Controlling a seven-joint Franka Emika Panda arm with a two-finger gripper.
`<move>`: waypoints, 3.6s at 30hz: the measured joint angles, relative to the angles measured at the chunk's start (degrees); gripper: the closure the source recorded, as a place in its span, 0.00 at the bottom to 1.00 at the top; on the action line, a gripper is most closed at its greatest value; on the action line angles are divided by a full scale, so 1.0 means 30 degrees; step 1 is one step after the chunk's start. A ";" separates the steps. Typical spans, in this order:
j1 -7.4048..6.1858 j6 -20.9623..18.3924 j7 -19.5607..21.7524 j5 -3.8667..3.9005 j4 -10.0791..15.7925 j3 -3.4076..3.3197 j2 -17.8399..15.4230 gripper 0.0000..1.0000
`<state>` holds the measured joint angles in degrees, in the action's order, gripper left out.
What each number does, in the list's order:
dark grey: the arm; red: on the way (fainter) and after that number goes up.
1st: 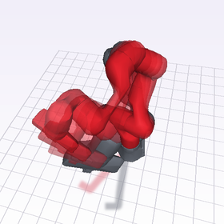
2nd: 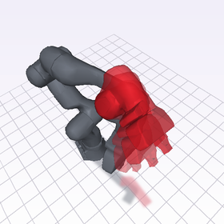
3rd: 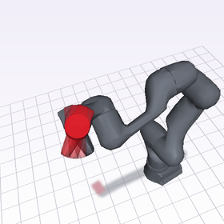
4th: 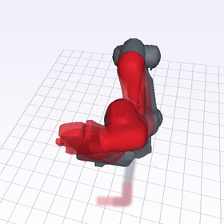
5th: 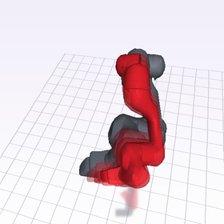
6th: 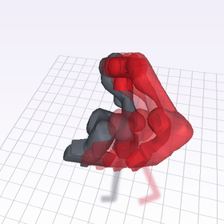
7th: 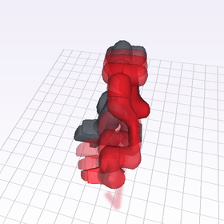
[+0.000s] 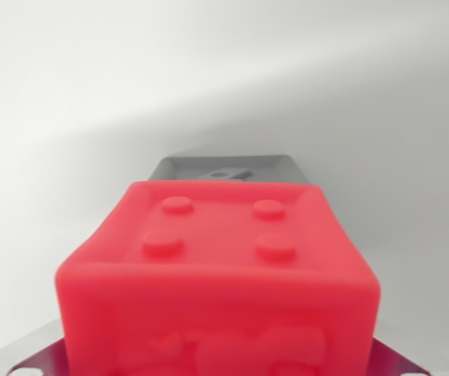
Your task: Destack cube
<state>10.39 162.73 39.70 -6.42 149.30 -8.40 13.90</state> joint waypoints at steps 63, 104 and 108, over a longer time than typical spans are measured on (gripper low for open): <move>-0.0125 -0.6784 0.1935 0.2690 -0.0113 -0.0590 -0.6916 1.00; -0.1264 -0.7332 0.4690 0.2437 -0.1577 0.0664 -0.5831 1.00; -0.1399 -0.7265 0.4973 0.2373 -0.1752 0.0778 -0.5585 1.00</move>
<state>6.19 140.93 54.62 0.70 144.05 -6.07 -2.85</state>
